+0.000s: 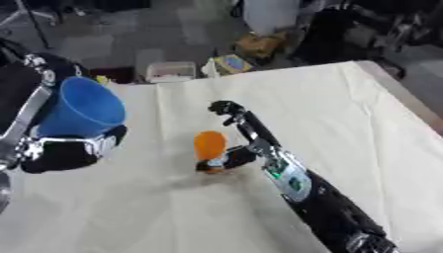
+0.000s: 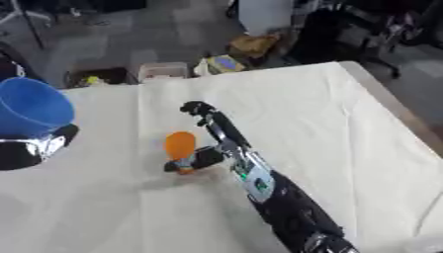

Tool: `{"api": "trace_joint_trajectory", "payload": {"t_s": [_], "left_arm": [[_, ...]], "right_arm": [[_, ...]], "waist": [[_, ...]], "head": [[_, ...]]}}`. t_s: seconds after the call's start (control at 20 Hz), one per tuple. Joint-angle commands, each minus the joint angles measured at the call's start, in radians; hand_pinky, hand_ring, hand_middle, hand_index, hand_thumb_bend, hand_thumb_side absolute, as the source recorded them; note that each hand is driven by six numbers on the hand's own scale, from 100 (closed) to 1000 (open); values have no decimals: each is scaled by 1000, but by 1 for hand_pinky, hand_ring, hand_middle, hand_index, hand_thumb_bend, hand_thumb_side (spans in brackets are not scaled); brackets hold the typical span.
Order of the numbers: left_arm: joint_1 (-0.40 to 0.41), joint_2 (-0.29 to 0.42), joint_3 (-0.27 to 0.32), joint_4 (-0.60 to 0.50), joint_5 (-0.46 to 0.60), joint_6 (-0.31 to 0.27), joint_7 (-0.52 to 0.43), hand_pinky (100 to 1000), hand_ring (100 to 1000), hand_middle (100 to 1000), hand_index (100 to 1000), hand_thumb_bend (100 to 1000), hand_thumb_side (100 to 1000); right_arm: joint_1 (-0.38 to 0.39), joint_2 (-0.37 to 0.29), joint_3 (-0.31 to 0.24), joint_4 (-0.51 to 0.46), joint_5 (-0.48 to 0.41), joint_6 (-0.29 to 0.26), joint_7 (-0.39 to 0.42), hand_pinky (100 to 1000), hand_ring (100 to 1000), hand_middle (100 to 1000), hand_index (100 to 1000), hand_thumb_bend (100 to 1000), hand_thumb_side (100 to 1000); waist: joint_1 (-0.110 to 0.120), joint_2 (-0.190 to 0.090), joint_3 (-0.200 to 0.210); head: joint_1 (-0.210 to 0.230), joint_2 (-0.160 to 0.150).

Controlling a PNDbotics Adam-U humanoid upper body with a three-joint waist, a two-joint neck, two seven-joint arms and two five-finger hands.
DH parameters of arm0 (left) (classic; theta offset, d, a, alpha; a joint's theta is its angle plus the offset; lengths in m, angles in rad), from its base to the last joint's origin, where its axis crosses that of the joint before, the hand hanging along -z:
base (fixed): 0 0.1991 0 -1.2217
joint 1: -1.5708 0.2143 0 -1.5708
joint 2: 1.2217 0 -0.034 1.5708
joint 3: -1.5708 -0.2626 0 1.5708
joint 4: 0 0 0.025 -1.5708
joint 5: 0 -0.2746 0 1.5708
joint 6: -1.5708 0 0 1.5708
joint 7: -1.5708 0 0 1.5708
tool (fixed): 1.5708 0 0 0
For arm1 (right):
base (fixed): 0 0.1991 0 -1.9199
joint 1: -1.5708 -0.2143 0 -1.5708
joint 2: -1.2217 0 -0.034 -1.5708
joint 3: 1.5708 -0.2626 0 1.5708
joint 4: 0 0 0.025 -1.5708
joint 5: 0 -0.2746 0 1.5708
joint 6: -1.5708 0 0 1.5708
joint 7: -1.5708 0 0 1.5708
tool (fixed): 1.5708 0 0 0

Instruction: Pour the contents of one cup into another cup.

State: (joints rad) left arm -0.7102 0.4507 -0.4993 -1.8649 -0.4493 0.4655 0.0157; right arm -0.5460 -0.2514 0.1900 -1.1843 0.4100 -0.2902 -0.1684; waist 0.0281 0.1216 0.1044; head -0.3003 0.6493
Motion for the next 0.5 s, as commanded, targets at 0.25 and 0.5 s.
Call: {"api": "trace_joint_trajectory", "payload": {"t_s": [0.25, 0.5], "left_arm": [[8, 21, -44, 292, 457, -167, 415, 318, 237, 129, 425, 378, 273], [7, -32, -61, 487, 525, -288, 528, 373, 266, 150, 447, 473, 308]], "right_arm": [[72, -23, -100, -155, -201, 125, -243, 608, 753, 752, 740, 852, 377], [93, -22, -158, -256, -234, 164, -405, 629, 775, 778, 747, 840, 387]], "waist": [[-13, -3, -19], [-24, 2, -32]], "head": [[24, -13], [35, -19]]}}
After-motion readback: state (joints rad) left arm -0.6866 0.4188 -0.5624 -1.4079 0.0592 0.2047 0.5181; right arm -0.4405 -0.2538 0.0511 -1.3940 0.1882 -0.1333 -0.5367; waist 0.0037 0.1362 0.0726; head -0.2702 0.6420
